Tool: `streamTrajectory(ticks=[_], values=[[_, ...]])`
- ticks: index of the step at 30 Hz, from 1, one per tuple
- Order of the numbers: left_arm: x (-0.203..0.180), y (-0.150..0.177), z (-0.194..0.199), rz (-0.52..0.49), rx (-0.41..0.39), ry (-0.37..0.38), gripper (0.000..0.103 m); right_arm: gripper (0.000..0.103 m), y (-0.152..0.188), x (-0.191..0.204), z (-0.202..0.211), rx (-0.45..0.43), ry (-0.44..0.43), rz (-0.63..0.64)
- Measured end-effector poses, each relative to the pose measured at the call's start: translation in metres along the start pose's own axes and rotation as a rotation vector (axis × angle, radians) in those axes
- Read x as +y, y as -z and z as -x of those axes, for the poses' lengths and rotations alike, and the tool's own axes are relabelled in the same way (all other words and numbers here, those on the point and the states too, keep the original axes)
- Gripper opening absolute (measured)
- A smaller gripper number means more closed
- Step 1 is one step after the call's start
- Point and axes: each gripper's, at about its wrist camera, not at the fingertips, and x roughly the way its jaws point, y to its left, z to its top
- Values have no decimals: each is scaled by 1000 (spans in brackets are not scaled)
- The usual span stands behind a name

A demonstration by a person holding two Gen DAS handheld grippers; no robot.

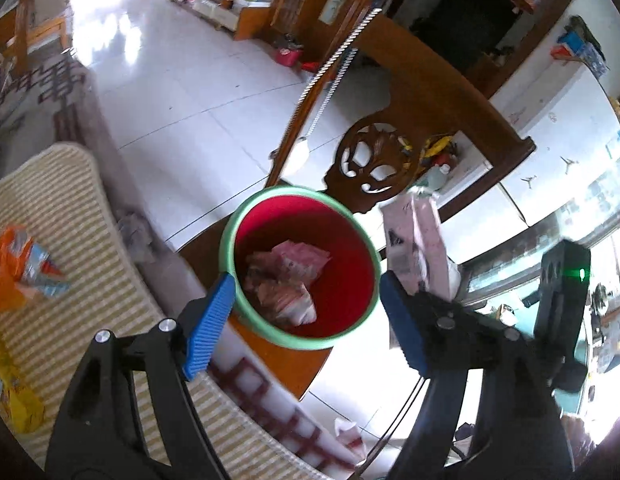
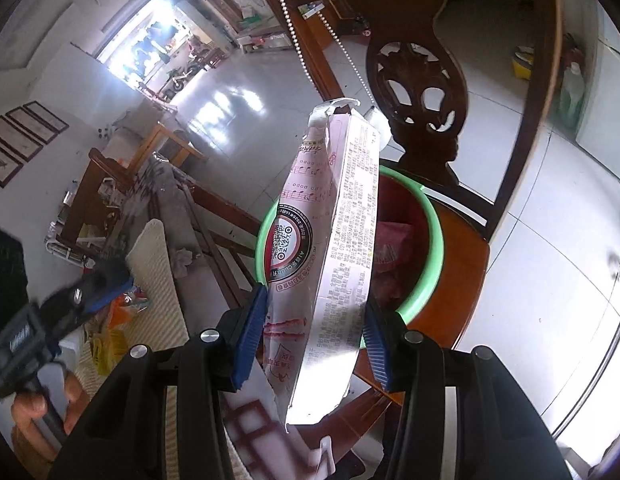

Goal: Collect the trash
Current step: 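Open the right tool to drop the pink paper bag into the bin, then move both tools back over the bed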

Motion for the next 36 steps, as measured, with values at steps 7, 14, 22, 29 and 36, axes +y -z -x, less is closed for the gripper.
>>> streamTrajectory(ticks=[7,14,22,29,36], values=[[39,29,26,101,6,-62,74,69,-16,11,-16,-21,21,-1],[73,54,53,186,-11,-119,74,69,-7,41,-24,10,-6,53],[101,82,81,238,-40,-141,74,69,16,101,-35,46,-44,161],[138,106,122,272,-94,-176,76,69,46,156,-44,69,-60,238],[209,149,175,363,-129,-287,77,69,86,209,-59,118,-75,306]])
